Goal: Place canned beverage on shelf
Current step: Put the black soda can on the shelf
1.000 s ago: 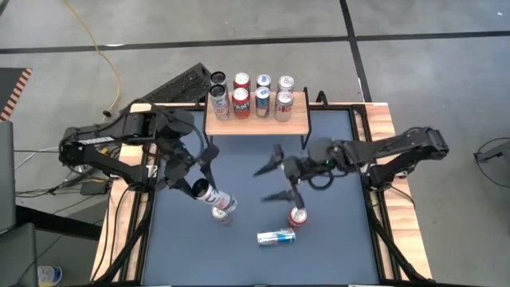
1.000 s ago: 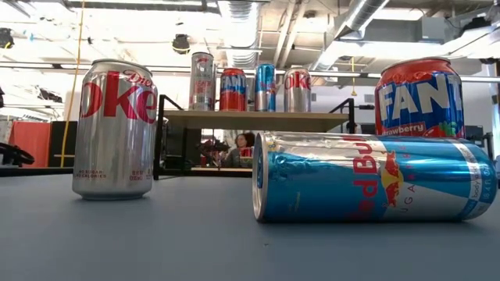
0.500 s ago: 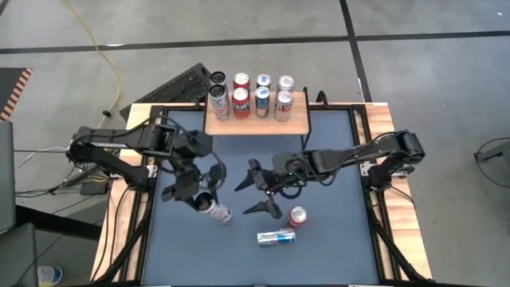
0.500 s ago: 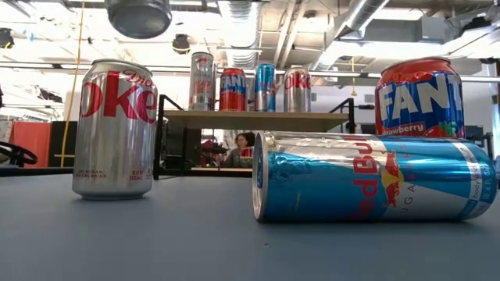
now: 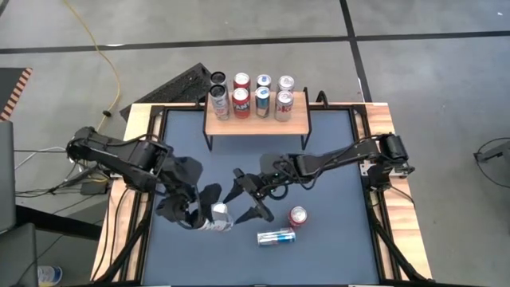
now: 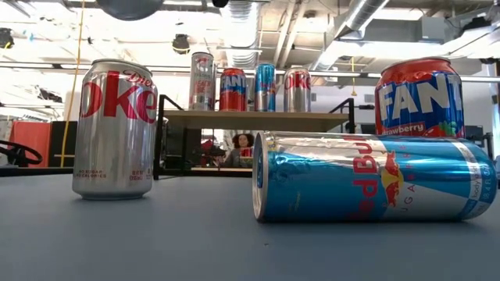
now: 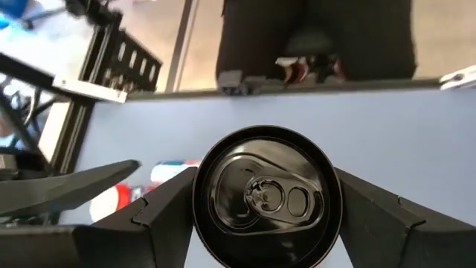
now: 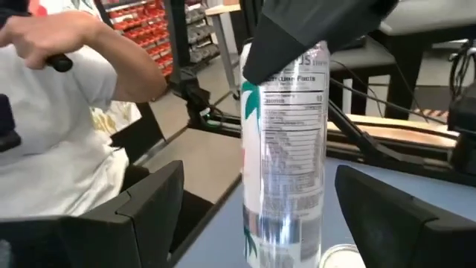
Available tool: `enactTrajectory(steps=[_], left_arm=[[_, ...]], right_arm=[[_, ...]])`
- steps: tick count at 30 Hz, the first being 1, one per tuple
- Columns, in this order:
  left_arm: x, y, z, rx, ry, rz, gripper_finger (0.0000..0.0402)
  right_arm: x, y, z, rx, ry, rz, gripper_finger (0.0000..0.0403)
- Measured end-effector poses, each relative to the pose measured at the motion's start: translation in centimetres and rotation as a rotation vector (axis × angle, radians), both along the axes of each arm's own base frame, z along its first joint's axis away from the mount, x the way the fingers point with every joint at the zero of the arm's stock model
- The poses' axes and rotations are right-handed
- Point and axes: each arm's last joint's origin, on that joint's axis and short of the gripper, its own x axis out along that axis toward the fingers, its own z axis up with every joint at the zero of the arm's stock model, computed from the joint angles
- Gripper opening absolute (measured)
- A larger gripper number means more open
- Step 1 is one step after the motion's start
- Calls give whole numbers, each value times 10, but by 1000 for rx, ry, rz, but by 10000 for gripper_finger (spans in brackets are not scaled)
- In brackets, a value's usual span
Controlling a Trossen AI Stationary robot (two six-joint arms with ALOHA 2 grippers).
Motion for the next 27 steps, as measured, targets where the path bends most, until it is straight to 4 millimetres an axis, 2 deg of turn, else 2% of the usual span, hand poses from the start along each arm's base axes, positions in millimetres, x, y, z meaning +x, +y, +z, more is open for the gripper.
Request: enactTrajectory(steps=[6, 13, 18, 23, 27], left_arm=[[0, 1, 0, 26, -13, 2, 257], [2, 2, 0, 55, -47, 8, 257], [3, 8, 0, 52, -36, 27, 257], [5, 15, 0, 31, -26, 32, 257], [6, 19, 0, 13, -24, 30, 257]], right_arm=[[0, -1, -1, -61, -35, 8, 332], [7, -4, -12, -44, 1, -26, 332], [12, -4, -16, -43, -29, -32, 332], [16, -6, -30, -44, 21, -36, 332], [18, -5, -28, -39, 0, -36, 332]])
